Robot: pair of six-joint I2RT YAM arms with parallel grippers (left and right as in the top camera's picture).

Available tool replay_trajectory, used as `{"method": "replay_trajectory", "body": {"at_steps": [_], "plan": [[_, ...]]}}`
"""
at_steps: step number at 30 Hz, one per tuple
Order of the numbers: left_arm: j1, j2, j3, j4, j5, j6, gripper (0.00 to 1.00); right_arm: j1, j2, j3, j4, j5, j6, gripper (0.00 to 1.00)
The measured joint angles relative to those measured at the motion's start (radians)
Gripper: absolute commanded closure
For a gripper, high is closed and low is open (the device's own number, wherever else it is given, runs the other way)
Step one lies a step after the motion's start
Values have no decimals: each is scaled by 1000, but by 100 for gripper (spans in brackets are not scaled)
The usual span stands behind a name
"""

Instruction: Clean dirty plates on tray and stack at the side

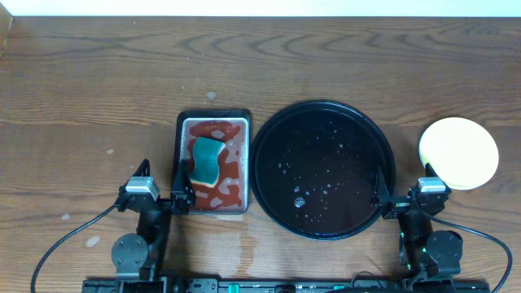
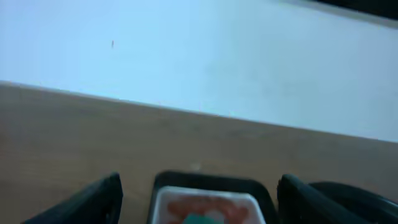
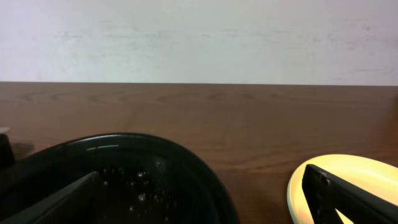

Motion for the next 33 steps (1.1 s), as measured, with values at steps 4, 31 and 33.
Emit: {"method": "replay_trajectory", "body": {"at_steps": [4,31,33], "plan": [[0,0,-45,24,-5,45,20,0,0,0,0,0,0,1],[1,0,-41,-104,-56,98,20,0,0,0,0,-2,0,1],[1,0,-41,-105,-57,98,20,0,0,0,0,-2,0,1]]}}
